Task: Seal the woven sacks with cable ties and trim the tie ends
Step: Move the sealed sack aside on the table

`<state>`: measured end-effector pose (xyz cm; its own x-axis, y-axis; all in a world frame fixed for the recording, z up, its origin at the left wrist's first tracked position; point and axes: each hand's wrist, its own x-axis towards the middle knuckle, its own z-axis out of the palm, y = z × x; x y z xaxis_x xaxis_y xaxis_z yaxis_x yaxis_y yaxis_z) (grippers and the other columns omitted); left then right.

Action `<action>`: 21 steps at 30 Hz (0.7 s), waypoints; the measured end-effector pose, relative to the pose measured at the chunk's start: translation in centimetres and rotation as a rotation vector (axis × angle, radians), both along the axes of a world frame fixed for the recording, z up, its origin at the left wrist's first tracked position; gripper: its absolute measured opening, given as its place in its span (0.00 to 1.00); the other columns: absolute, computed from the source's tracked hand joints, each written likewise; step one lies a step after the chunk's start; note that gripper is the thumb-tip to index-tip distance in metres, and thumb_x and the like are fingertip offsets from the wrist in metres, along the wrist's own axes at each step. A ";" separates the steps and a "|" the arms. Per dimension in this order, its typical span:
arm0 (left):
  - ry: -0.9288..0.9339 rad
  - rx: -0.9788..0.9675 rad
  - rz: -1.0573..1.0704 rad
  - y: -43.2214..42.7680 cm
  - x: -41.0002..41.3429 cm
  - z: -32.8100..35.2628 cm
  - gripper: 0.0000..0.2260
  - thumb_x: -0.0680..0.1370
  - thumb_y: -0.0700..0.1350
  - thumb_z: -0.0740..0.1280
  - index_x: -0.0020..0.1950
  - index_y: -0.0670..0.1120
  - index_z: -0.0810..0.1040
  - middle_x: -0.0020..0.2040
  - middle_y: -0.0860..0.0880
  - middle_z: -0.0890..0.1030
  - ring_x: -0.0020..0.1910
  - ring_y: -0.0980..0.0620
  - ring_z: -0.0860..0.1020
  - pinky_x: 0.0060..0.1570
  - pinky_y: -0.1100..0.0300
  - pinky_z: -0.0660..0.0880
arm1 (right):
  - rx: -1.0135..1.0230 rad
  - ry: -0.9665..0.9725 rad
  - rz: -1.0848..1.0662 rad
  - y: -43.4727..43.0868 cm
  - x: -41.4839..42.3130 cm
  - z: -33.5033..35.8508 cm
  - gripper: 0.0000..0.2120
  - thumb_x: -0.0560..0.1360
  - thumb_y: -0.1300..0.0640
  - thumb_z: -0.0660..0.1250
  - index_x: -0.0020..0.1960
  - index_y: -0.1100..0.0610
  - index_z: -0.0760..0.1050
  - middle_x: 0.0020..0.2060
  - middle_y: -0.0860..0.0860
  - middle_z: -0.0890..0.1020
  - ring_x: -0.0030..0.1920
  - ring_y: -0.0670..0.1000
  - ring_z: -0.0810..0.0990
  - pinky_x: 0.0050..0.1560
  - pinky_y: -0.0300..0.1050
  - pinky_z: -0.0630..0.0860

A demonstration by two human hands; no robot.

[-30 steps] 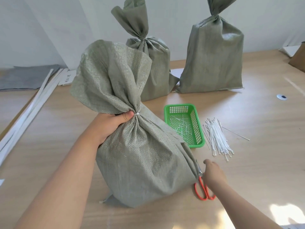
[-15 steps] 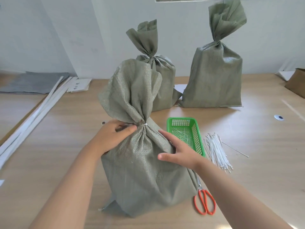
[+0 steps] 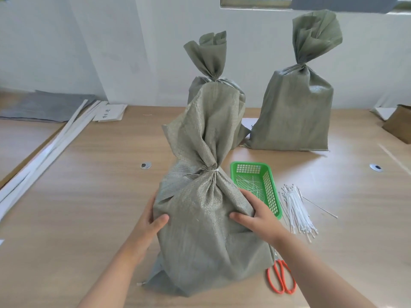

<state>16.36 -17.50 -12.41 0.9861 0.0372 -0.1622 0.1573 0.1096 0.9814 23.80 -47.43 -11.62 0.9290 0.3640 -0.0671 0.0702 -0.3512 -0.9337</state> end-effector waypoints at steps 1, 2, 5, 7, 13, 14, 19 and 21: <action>0.032 -0.016 -0.005 -0.4 -0.2 -0.5 0.52 0.54 0.66 0.82 0.73 0.50 0.70 0.66 0.50 0.81 0.66 0.49 0.78 0.60 0.55 0.77 | 0.005 0.012 -0.035 -0.1 -0.2 -0.3 0.30 0.67 0.48 0.76 0.67 0.43 0.74 0.58 0.39 0.82 0.61 0.40 0.79 0.62 0.37 0.73; 0.061 -0.035 -0.007 -0.8 -0.4 -1.0 0.52 0.51 0.65 0.84 0.71 0.47 0.72 0.62 0.48 0.83 0.64 0.47 0.80 0.56 0.56 0.79 | 0.015 0.027 -0.072 -0.2 -0.5 -0.6 0.31 0.66 0.45 0.76 0.67 0.43 0.74 0.59 0.39 0.82 0.61 0.41 0.79 0.62 0.39 0.74; 0.106 -0.057 -0.017 -1.7 -0.6 -1.4 0.49 0.48 0.61 0.85 0.65 0.44 0.76 0.56 0.47 0.86 0.56 0.49 0.84 0.48 0.60 0.81 | 0.072 0.084 -0.173 0.0 -1.0 -1.3 0.27 0.65 0.43 0.76 0.62 0.42 0.77 0.54 0.40 0.84 0.57 0.42 0.81 0.59 0.43 0.77; 0.113 -0.040 -0.025 -1.9 -0.4 -1.5 0.45 0.49 0.59 0.85 0.62 0.45 0.78 0.55 0.46 0.86 0.55 0.48 0.84 0.49 0.59 0.81 | 0.131 0.123 -0.223 0.4 -1.4 -1.4 0.21 0.65 0.46 0.77 0.57 0.42 0.80 0.50 0.42 0.85 0.54 0.45 0.83 0.56 0.45 0.79; 0.094 -0.021 -0.027 -2.2 -0.2 -0.8 0.28 0.60 0.53 0.77 0.58 0.47 0.81 0.54 0.47 0.87 0.55 0.48 0.84 0.52 0.56 0.79 | 0.230 0.142 -0.294 1.8 -2.4 -0.8 0.16 0.67 0.50 0.76 0.55 0.46 0.82 0.49 0.49 0.86 0.53 0.52 0.84 0.56 0.52 0.81; 0.089 -0.011 -0.033 -2.3 -0.2 -0.6 0.27 0.60 0.54 0.77 0.58 0.47 0.82 0.54 0.47 0.87 0.55 0.48 0.84 0.52 0.56 0.79 | 0.242 0.139 -0.297 2.0 -2.6 -0.7 0.16 0.68 0.50 0.75 0.55 0.46 0.82 0.50 0.50 0.86 0.54 0.54 0.84 0.58 0.54 0.81; 0.061 0.013 -0.049 -2.0 -0.3 0.9 0.25 0.59 0.56 0.75 0.54 0.50 0.82 0.50 0.53 0.87 0.50 0.56 0.85 0.45 0.63 0.80 | 0.304 0.132 -0.332 2.9 -3.6 -0.1 0.14 0.71 0.51 0.73 0.57 0.48 0.82 0.53 0.55 0.85 0.57 0.59 0.82 0.61 0.63 0.78; 0.055 0.021 -0.067 -1.8 -0.4 1.8 0.24 0.60 0.56 0.74 0.54 0.51 0.82 0.50 0.54 0.87 0.51 0.56 0.85 0.46 0.62 0.80 | 0.311 0.121 -0.340 3.1 -4.0 0.5 0.14 0.71 0.51 0.72 0.56 0.49 0.82 0.53 0.56 0.85 0.57 0.59 0.83 0.61 0.64 0.77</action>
